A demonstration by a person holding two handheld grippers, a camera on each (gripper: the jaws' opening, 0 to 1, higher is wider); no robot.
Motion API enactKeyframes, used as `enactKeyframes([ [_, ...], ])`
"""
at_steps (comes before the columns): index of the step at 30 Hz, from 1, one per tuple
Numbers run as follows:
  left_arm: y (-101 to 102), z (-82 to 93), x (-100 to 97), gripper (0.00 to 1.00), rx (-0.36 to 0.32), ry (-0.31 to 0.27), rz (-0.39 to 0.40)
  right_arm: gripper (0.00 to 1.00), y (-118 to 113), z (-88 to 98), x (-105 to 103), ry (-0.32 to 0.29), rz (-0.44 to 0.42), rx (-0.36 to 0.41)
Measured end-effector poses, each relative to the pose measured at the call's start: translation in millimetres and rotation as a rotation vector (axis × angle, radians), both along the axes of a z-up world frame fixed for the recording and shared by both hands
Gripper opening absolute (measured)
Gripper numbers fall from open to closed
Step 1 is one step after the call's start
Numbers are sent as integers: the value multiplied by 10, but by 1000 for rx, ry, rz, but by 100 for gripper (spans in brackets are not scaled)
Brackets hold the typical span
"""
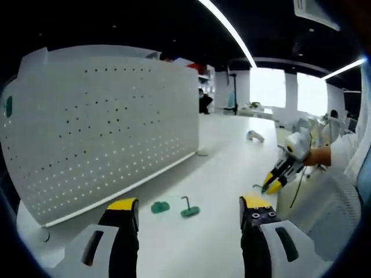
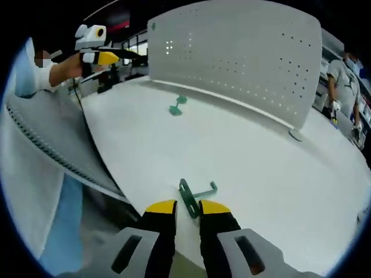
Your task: Insert the hook assembly into the mounting plate slot until the hook locks in place.
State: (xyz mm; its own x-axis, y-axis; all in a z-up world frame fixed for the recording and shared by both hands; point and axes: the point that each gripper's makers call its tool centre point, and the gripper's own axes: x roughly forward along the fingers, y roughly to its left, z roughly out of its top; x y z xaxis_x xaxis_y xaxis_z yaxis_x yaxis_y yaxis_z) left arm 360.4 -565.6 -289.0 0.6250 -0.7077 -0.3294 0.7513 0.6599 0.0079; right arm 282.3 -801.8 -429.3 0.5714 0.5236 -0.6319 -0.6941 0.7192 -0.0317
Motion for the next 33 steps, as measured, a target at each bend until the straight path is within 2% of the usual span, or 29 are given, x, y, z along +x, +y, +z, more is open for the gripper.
enactKeyframes([
  [8,13,14,1,71,-5,-3,2,12,254,39,-26,0,49,5],
  [15,-7,5,-13,70,-4,0,-6,10,210,89,-101,3,41,10],
  [19,-28,-3,-26,70,-2,1,-13,7,136,78,-91,3,33,11],
  [26,-39,-7,-39,69,0,3,-18,5,126,197,-42,-21,15,43],
  [33,-40,1,-50,68,-1,1,-21,2,118,149,-9,-14,20,33],
])
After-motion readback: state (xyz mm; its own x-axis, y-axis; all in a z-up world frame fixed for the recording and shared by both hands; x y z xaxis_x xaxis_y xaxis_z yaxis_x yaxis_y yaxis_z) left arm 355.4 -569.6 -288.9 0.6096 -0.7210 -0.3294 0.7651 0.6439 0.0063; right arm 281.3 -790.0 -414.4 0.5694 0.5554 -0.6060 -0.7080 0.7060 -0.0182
